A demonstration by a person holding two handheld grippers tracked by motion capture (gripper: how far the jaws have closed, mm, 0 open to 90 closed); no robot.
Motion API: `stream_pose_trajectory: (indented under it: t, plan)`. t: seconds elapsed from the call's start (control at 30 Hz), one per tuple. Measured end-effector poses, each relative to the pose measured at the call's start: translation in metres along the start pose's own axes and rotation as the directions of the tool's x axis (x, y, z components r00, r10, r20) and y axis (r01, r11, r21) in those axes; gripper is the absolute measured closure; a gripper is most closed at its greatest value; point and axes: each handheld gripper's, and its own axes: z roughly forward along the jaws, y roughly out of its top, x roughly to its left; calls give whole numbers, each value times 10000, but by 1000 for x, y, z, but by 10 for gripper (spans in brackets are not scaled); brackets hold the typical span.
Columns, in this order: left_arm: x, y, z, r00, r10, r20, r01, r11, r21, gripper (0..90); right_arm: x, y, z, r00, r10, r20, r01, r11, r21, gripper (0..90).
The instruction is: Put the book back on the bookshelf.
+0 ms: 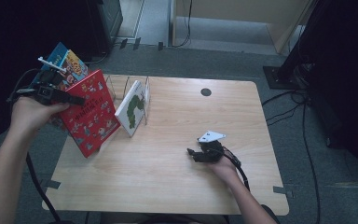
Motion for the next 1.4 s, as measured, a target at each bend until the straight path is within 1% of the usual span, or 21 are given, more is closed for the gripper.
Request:
stream_pose_trajectory:
  t: [0.1, 0.17, 0.27, 0.43, 0.47, 0.5, 0.57, 0.63, 0.77, 0.8, 0.93, 1.0, 1.07, 1.13, 1.23, 1.3, 1.33, 1.37, 1.4]
  plan:
    - [4, 6, 4, 9999, -147, 47, 148, 9999, -65, 801, 1, 1, 1, 10000, 45, 48, -45, 10000, 1, 354]
    - [6, 8, 6, 9999, -138, -7, 138, 9999, -91, 801, 1, 1, 1, 10000, 59, 76, -59, 10000, 6, 354]
    - [8, 14, 10, 9997, -235, -114, 233, 9996, -168, 800, 1, 1, 1, 9999, 96, 99, -96, 10000, 16, 354]
    - [13, 22, 15, 9993, -371, -78, 368, 9986, -376, 801, 1, 2, 2, 9999, 105, 124, -105, 9999, -23, 354]
    - [13, 24, 17, 9989, -452, -120, 447, 9981, -423, 801, 1, 2, 2, 9998, 116, 145, -116, 9999, -22, 354]
    - [13, 25, 18, 9990, -439, -125, 434, 9981, -433, 801, 1, 2, 3, 9998, 131, 161, -130, 9999, -25, 354]
    - [13, 28, 21, 9988, -387, -301, 371, 9980, -519, 801, 1, 2, 3, 9997, 149, 170, -149, 9999, -29, 355]
    - [13, 31, 25, 9985, -416, -363, 395, 9976, -562, 800, 1, 2, 3, 9997, 154, 166, -154, 9999, -17, 355]
    - [11, 35, 32, 9984, -313, -475, 302, 9993, -227, 798, 1, 2, 3, 9996, 174, 202, -173, 9998, -32, 355]
    - [10, 36, 33, 9985, -304, -465, 294, 9993, -237, 798, 1, 2, 2, 9996, 177, 233, -177, 9998, -29, 355]
    - [12, 35, 34, 9995, -294, -108, 293, 9995, -89, 786, 2, 2, 2, 9994, 242, 257, -242, 9997, -4, 355]
    - [14, 36, 30, 9989, -461, 129, 464, 9985, -275, 773, 2, 2, 2, 9993, 254, 258, -254, 9997, 1, 355]
    - [17, 36, 25, 9969, -685, 388, 700, 9968, -394, 762, 2, 1, 2, 9994, 248, 254, -248, 9997, -3, 355]
    - [20, 37, 23, 9966, -721, 390, 727, 9972, -154, 756, 2, 1, 2, 9994, 250, 256, -250, 9997, -7, 355]
    - [21, 40, 24, 9972, -720, 201, 717, 9973, 162, 745, 2, 1, 2, 9993, 281, 250, -282, 9996, 5, 355]
    - [21, 42, 26, 9967, -759, 283, 745, 9960, 497, 733, 2, 1, 2, 9994, 255, 252, -255, 9997, 7, 355]
    - [20, 44, 30, 9965, -768, 342, 740, 9944, 750, 720, 2, 1, 2, 9993, 263, 249, -263, 9997, 9, 355]
    - [19, 45, 32, 9967, -722, 383, 685, 9934, 917, 687, 2, 1, 2, 9994, 261, 249, -261, 9997, 9, 355]
    - [18, 46, 35, 9971, -643, 416, 595, 9924, 1080, 689, 2, 1, 2, 9994, 260, 247, -260, 9997, 9, 355]
